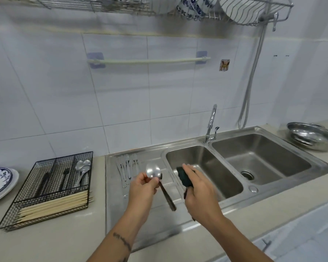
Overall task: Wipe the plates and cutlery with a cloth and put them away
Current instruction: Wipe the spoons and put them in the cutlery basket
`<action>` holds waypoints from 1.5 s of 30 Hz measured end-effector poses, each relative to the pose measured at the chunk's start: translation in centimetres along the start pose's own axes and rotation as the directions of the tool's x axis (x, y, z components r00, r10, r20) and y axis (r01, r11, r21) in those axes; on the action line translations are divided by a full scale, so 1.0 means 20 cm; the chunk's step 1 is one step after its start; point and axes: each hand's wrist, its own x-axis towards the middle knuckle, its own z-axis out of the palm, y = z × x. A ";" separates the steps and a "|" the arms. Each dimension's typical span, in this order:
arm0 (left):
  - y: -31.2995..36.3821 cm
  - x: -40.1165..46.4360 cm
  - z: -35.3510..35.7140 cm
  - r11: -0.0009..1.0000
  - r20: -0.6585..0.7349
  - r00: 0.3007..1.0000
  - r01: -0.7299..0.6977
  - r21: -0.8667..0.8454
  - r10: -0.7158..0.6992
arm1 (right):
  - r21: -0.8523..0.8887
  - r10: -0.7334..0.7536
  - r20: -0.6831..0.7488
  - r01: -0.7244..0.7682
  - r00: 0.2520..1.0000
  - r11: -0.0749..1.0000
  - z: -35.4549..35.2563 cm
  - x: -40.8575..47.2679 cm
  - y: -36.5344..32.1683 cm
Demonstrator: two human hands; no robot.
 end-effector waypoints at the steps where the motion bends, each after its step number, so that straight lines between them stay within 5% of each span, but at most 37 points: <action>1: 0.01 0.03 -0.04 0.999 -0.013 1.000 0.024 -0.044 -0.024 | 0.018 -0.005 -0.009 0.005 1.000 1.000 0.05 0.01 -0.07; 7: 0.13 0.16 -0.33 0.858 0.030 0.965 0.244 -0.452 -0.259 | -0.150 -0.142 0.016 0.143 0.990 0.978 0.45 0.03 -0.29; 10: 0.16 0.22 -0.52 0.852 -0.016 0.962 0.233 -0.468 -0.272 | -0.233 -0.069 0.007 0.069 0.998 0.970 0.55 0.06 -0.35; 17: 0.19 0.25 -0.70 0.834 0.055 0.954 0.285 -0.472 -0.295 | -0.276 -0.262 0.052 0.266 0.964 0.924 0.68 0.16 -0.54; 20: 0.15 0.27 -0.77 0.929 0.063 0.988 0.155 -0.335 -0.142 | -0.204 -0.217 0.075 0.228 0.973 0.952 0.66 0.22 -0.50; 22: 0.11 0.29 -0.83 0.997 0.038 0.997 -0.073 -0.017 0.073 | -0.184 -0.210 0.097 0.225 0.973 0.957 0.65 0.25 -0.51; 24: 0.10 0.30 -0.87 0.888 0.078 0.942 -0.335 0.314 0.328 | -0.174 -0.223 0.125 0.243 0.967 0.954 0.64 0.27 -0.51; 26: 0.13 0.30 -0.89 0.796 0.097 0.891 -0.442 0.414 0.444 | -0.179 -0.219 0.137 0.241 0.966 0.954 0.65 0.28 -0.52; 32: 0.21 0.41 -0.91 0.931 -0.002 0.988 -0.144 0.335 0.154 | -0.376 -0.414 0.095 0.418 0.905 0.827 0.67 0.26 -0.56; 36: 0.18 0.52 -0.95 0.988 0.004 1.000 -0.009 0.156 0.008 | -0.475 -0.284 0.150 0.321 0.947 0.819 0.69 0.26 -0.50; 45: 0.21 0.68 -0.93 0.987 0.099 0.995 0.015 0.158 -0.031 | -0.423 -0.287 0.232 0.362 0.930 0.831 0.77 0.36 -0.50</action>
